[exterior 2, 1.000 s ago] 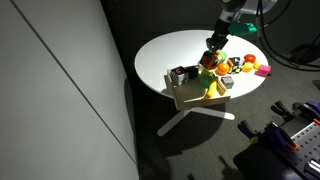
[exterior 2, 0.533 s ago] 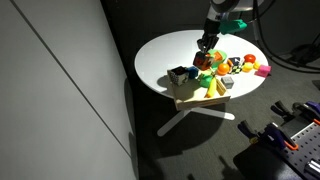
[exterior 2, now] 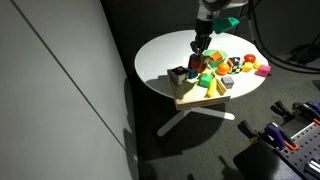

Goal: Put the plush block inside the box

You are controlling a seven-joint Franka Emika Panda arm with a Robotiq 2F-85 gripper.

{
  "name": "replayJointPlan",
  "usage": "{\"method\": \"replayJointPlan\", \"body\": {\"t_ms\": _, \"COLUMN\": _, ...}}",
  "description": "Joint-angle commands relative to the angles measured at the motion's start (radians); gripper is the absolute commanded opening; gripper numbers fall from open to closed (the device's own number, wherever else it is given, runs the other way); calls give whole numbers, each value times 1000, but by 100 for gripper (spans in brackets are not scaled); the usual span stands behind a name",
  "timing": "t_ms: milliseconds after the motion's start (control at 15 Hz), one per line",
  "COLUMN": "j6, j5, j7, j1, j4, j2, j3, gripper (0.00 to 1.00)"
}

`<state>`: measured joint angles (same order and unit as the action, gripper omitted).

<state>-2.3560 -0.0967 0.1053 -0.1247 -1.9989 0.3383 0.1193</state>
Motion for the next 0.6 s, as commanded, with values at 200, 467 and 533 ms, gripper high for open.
{"method": "replayJointPlan", "body": {"t_ms": 200, "j6": 38, "j5": 11, "j7": 11, "j1": 0, "j4": 24, "j2": 8, "j3": 20, "gripper": 55}}
{"method": "replayJointPlan", "body": {"t_ms": 467, "j6": 34, "j5": -3, "j7": 0, "j1": 13, "j4": 20, "j2": 2, "j3": 14, "gripper": 86}}
{"method": "replayJointPlan", "body": {"t_ms": 533, "j6": 38, "j5": -4, "j7": -4, "j1": 16, "j4": 21, "j2": 0, "j3": 11, "gripper": 93}}
